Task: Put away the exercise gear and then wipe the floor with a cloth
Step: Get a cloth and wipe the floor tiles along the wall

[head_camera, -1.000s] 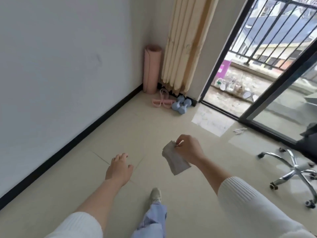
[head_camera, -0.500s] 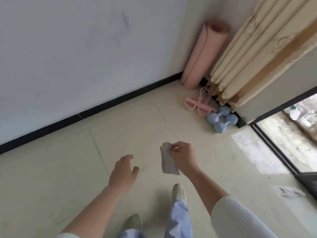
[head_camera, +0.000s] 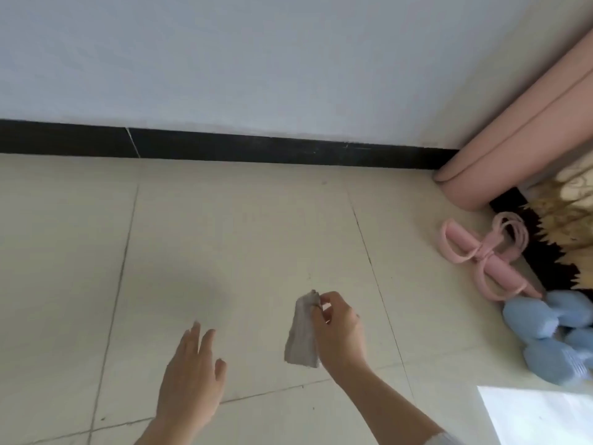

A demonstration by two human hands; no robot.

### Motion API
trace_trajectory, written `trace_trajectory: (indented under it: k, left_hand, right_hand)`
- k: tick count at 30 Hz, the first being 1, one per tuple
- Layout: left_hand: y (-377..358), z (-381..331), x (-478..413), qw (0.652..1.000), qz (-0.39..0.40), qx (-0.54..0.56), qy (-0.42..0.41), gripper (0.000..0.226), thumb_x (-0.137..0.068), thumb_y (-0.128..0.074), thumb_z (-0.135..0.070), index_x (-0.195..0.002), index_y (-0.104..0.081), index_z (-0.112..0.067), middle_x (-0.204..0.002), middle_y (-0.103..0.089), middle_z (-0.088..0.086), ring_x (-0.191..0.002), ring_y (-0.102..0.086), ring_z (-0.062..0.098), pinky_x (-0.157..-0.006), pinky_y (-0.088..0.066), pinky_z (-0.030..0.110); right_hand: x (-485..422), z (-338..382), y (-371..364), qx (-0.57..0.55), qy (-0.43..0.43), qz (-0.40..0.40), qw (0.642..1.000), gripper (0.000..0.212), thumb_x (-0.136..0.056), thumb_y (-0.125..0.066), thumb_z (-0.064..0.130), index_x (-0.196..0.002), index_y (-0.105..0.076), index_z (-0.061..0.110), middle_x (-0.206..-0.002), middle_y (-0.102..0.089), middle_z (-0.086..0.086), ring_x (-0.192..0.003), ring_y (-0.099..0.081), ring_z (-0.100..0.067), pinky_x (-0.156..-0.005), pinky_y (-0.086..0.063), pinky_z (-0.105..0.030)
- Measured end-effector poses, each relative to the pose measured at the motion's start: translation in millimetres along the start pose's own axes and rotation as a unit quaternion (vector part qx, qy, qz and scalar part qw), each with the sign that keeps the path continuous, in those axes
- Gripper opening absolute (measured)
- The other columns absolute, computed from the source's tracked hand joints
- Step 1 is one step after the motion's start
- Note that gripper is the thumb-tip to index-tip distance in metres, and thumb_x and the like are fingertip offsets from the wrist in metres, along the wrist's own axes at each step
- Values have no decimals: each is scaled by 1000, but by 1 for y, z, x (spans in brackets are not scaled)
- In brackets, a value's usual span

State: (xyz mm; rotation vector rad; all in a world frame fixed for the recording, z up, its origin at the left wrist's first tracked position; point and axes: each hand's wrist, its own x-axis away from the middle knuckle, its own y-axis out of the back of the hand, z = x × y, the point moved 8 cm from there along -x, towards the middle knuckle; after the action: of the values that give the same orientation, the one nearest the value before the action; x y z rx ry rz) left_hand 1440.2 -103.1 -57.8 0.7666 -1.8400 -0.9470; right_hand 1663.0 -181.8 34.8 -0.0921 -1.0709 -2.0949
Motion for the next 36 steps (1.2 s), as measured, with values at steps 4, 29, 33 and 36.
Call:
trace_trajectory:
  k: [4, 29, 33, 36]
  left_hand:
    - [-45, 41, -59, 997, -4, -70, -41, 60, -100, -23, -36, -152, 4, -22, -161, 8, 4, -149, 2, 21, -119, -15, 38]
    - [-12, 88, -199, 970, -236, -54, 13, 78, -91, -23, -51, -149, -20, 3, -157, -15, 16, -147, -13, 23, -119, -8, 36]
    - [-12, 87, -200, 973, -225, -47, 19, 78, -91, -22, -51, -150, -16, -1, -159, -11, 13, -148, -9, 20, -120, -8, 35]
    - [-13, 89, -201, 972, -229, -47, 23, 78, -91, -23, -50, -150, -17, -1, -159, -12, 13, -148, -9, 20, -119, -11, 36]
  right_hand:
    - [-66, 26, -64, -64, 82, 19, 994, 13, -94, -47, 21, -100, -59, 18, -64, -54, 7, -53, -48, -6, -47, -36, -20]
    - [-207, -15, -174, 245, 390, 6, 888, 47, -102, -27, 35, -141, -44, 14, -152, -32, -2, -143, -24, -19, -115, -23, -33]
    - [-271, 16, -162, 223, 301, -21, 927, 42, -102, -40, 26, -144, -41, 18, -155, -26, 1, -145, -16, -17, -116, -23, -35]
    - [-310, 46, -168, 236, 225, -49, 944, 45, -104, -31, 27, -148, -32, 19, -158, -19, -2, -147, -10, -24, -117, -17, -39]
